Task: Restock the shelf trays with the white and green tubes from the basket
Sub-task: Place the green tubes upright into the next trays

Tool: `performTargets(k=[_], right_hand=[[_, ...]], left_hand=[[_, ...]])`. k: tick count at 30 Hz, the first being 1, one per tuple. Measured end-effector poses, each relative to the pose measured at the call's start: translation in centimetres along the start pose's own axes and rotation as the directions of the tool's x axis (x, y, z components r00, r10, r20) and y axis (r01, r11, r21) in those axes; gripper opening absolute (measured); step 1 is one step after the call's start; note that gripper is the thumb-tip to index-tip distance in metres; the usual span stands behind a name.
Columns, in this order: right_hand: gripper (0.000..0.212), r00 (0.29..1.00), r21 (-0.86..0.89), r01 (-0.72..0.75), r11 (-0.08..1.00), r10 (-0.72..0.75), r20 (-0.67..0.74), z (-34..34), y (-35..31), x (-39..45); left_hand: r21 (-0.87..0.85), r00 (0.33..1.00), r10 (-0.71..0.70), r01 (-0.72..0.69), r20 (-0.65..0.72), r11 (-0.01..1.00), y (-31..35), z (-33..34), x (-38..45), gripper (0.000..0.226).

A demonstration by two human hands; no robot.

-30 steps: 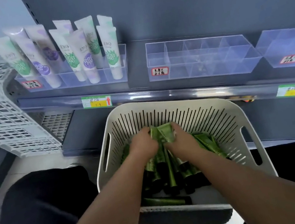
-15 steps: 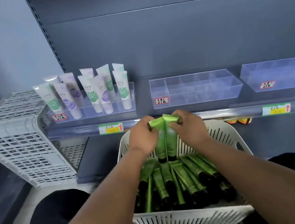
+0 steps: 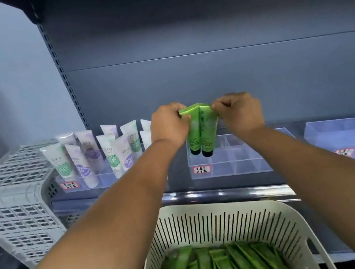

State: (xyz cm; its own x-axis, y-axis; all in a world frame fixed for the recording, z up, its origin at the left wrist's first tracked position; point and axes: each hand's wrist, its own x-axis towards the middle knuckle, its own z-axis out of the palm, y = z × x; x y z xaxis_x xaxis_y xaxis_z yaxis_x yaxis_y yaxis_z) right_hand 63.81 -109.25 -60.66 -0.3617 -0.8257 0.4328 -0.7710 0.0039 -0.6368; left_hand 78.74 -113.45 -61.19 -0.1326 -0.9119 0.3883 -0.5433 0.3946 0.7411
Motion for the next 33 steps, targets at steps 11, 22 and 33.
performTargets(k=[11,22,33], right_hand=[[0.022,0.995,-0.077,0.016,0.997,-0.009,0.099,5.4,2.8,7.1],[0.026,0.959,-0.187,0.046,0.981,0.010,0.284,8.1,4.9,7.7],[0.053,0.953,-0.229,0.161,0.960,-0.091,0.288,6.1,4.8,1.3]], left_hand=[[0.084,0.994,-0.090,0.085,0.064,0.993,-2.7,4.7,5.6,0.014],[0.134,0.976,-0.164,0.145,0.144,0.980,-5.5,6.9,6.2,0.024],[0.313,0.969,0.027,-0.105,0.245,0.944,-4.1,4.3,1.2,0.063]])
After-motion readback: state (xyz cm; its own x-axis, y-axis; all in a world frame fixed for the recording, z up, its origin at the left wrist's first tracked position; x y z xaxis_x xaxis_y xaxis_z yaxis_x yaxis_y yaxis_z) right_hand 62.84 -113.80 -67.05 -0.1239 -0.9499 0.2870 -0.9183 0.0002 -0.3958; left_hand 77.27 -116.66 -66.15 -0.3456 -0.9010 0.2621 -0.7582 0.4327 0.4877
